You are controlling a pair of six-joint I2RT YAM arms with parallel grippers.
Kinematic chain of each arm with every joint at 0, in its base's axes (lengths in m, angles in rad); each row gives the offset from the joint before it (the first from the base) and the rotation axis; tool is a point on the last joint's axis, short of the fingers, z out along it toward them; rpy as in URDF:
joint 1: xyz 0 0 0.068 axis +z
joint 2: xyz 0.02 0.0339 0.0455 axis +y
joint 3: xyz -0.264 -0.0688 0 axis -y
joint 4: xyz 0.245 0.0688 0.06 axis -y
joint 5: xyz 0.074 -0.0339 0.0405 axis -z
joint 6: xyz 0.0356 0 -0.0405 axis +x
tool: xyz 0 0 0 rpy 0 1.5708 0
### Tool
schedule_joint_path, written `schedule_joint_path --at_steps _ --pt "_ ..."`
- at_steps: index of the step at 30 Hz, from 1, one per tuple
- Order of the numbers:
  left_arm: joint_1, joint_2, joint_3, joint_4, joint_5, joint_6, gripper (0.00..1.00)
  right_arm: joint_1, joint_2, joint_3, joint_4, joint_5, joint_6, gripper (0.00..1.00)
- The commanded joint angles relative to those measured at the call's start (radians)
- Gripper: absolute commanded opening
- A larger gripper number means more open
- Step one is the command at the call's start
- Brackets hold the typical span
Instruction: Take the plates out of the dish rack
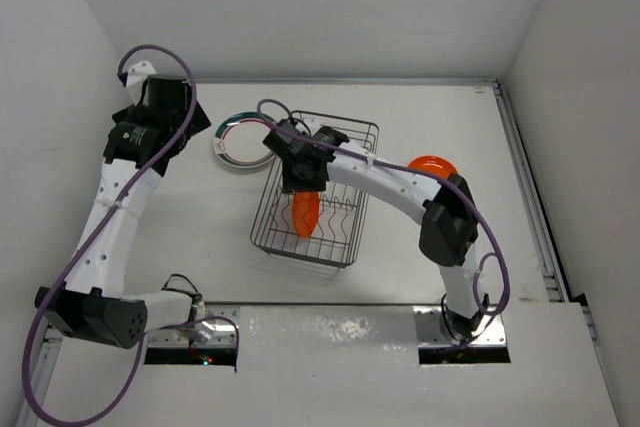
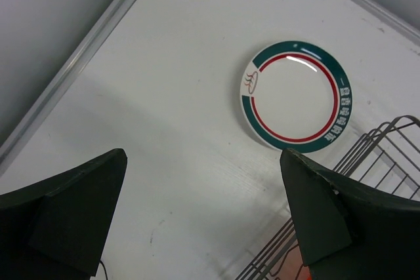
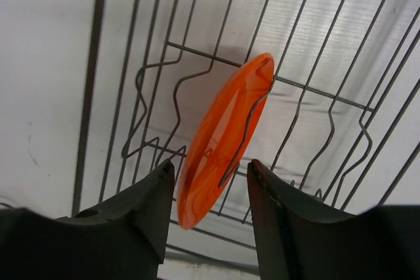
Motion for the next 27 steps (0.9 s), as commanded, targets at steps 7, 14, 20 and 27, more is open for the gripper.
schedule_joint_path --at_steps 7,14,20,27 --pt "0.000 -0.009 -0.073 0.046 0.018 0.031 1.00 0.020 -0.007 -0.057 0.096 -0.060 0.089 0.20" --pt "0.000 -0.008 -0.083 0.055 0.034 0.043 1.00 0.025 -0.077 -0.053 0.143 -0.109 0.124 0.04" --pt "0.001 -0.009 -0.081 0.061 0.037 0.049 1.00 0.023 -0.272 -0.073 0.182 -0.123 0.175 0.00" --pt "0.000 -0.008 -0.076 0.064 0.032 0.055 1.00 -0.059 -0.477 -0.062 0.136 -0.013 0.152 0.00"
